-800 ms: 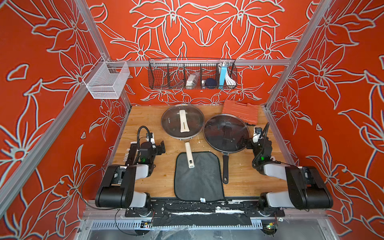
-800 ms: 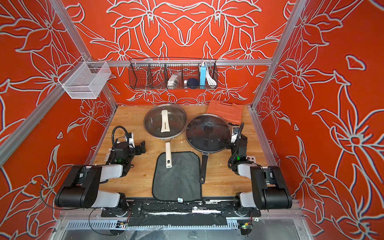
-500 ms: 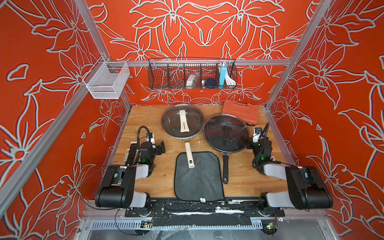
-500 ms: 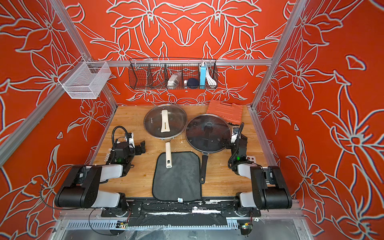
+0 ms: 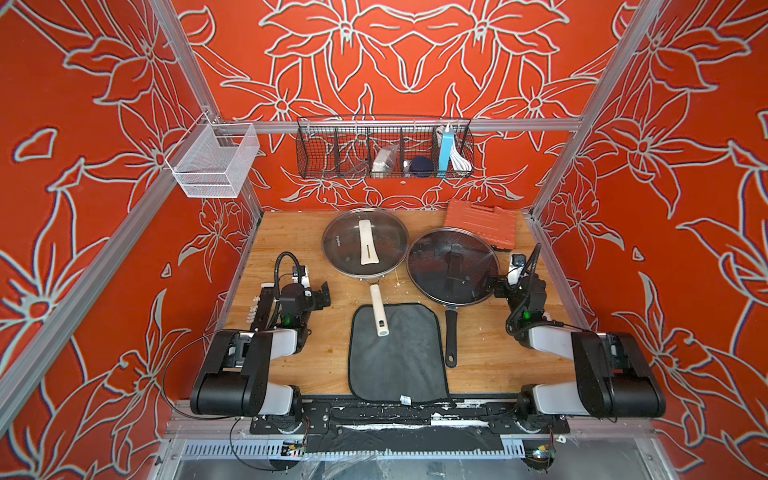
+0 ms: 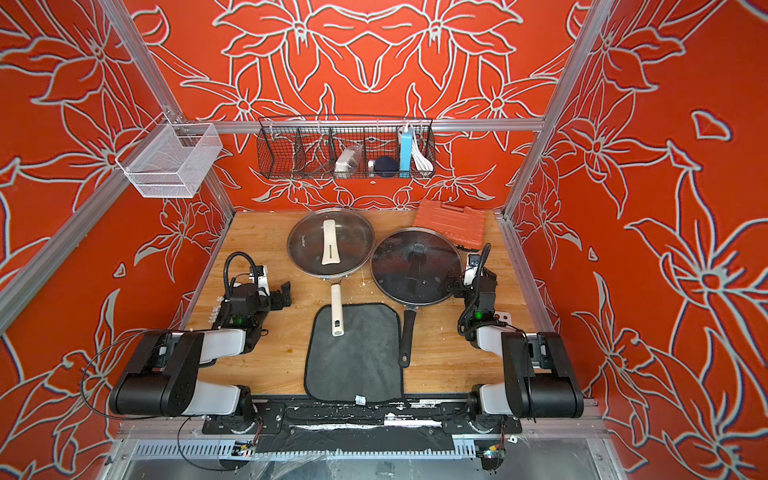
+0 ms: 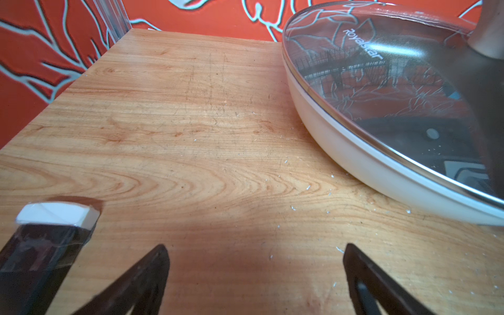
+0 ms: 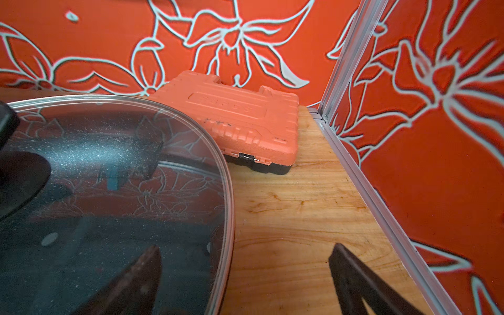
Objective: Wipe the pot lid with a cloth
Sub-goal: Pick up the pot lid from the cooking pot.
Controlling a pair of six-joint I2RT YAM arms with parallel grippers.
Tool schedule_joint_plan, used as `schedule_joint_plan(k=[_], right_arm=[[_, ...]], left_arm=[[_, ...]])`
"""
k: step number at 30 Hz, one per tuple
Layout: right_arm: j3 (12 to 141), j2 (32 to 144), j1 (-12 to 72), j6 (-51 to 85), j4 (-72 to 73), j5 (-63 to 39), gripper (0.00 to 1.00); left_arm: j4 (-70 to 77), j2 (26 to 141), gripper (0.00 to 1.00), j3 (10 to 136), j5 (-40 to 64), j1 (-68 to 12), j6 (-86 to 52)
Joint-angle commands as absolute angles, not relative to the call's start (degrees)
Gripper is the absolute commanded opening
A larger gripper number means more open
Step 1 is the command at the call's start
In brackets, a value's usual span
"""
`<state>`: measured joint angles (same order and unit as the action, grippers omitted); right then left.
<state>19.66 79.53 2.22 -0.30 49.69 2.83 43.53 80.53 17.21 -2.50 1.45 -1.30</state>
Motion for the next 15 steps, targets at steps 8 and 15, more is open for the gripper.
schedule_joint_plan(k=[8, 15], right_arm=[[20.2, 77.5, 1.8, -1.9, 40.2, 1.4, 0.97], [17.0, 70.4, 2.1, 0.7, 39.6, 8.0, 0.97]], left_arm=[[40.0, 77.4, 0.98, 18.9, -5.6, 2.0, -2.8], [26.6, 63.1, 0.98, 20.6, -12.4, 1.6, -6.5]])
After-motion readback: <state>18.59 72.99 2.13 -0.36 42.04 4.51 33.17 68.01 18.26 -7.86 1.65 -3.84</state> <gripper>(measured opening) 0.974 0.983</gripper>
